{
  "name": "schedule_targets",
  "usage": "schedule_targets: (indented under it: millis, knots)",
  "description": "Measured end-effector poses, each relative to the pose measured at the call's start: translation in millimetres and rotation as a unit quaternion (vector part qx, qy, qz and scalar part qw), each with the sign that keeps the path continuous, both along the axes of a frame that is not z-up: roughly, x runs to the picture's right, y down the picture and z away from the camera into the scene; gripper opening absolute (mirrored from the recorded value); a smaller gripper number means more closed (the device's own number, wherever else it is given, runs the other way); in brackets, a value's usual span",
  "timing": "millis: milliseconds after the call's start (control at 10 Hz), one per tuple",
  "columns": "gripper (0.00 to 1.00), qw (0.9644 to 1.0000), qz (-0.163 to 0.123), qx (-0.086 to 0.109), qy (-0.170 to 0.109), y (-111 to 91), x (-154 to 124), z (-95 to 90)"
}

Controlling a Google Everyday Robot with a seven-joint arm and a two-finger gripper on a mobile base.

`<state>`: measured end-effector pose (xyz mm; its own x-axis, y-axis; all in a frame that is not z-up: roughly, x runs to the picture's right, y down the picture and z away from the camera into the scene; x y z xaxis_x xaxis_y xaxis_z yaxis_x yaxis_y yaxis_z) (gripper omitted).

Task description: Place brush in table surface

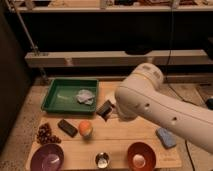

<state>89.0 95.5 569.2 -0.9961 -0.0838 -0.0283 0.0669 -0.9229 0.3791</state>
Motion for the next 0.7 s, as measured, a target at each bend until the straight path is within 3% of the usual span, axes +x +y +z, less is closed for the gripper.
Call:
schedule_targets:
  millis: [300,400,700]
  knots:
    - [0.00,0.9984,0.040,0.016,0.036,-4.8,51.9,-20.3]
    - [0.00,0.9980,0.047,0.017,0.040,-7.0,57.9,-22.3]
    - [0.00,0.9974,0.061,0.003,0.038,-6.7,63.1,-5.9]
